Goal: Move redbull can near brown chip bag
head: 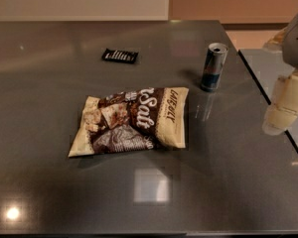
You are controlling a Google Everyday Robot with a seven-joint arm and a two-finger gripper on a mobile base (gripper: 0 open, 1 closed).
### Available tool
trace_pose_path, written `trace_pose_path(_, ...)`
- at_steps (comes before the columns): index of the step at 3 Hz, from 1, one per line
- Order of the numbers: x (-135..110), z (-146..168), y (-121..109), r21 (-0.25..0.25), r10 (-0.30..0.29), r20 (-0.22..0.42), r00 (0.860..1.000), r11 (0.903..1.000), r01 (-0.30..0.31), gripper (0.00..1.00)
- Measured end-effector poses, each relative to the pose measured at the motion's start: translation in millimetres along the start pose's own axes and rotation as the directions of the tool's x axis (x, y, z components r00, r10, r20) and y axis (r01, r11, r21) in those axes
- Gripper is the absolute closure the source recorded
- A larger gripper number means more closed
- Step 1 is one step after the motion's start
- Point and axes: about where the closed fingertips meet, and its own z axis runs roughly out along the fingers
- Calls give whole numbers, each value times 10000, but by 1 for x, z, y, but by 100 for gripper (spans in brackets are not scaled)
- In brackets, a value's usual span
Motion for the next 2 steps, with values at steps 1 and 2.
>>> trace_pose_path(1, -5, 2, -8, 42, 13, 138, 9999, 10000, -13, 0)
trace_pose_path(2, -17, 14, -27, -90, 34, 551, 9985, 10000, -29, 0)
